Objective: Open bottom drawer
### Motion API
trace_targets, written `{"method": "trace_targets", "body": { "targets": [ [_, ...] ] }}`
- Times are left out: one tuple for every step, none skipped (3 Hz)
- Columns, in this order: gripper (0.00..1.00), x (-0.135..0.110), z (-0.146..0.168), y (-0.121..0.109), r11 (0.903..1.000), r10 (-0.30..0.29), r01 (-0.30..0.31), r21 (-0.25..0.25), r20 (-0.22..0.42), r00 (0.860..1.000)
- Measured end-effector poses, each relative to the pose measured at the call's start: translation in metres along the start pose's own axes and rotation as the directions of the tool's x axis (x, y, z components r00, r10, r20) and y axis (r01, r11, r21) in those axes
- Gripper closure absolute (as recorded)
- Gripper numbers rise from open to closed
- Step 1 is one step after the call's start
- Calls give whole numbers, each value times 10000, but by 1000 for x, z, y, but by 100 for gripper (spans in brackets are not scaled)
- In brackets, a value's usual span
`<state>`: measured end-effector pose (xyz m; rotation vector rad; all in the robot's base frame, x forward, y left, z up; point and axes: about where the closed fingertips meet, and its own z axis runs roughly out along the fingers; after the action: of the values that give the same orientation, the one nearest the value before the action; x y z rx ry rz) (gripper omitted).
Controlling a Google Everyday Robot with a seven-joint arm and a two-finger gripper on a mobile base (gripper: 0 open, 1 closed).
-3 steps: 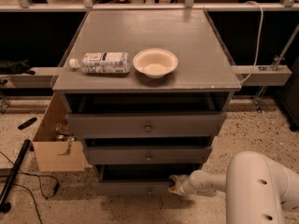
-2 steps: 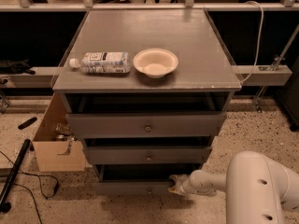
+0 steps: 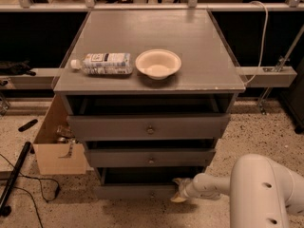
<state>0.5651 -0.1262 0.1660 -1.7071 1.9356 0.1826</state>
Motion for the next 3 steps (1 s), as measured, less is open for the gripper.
{"method": "trace_targets", "body": {
  "targets": [
    [4, 0, 0, 0, 10000, 0, 0, 0, 0, 10000],
    [27, 0, 0, 0, 10000, 0, 0, -1, 0, 10000],
    [51, 5, -1, 15, 9999, -104, 104, 9, -13, 9999]
  ]
}}
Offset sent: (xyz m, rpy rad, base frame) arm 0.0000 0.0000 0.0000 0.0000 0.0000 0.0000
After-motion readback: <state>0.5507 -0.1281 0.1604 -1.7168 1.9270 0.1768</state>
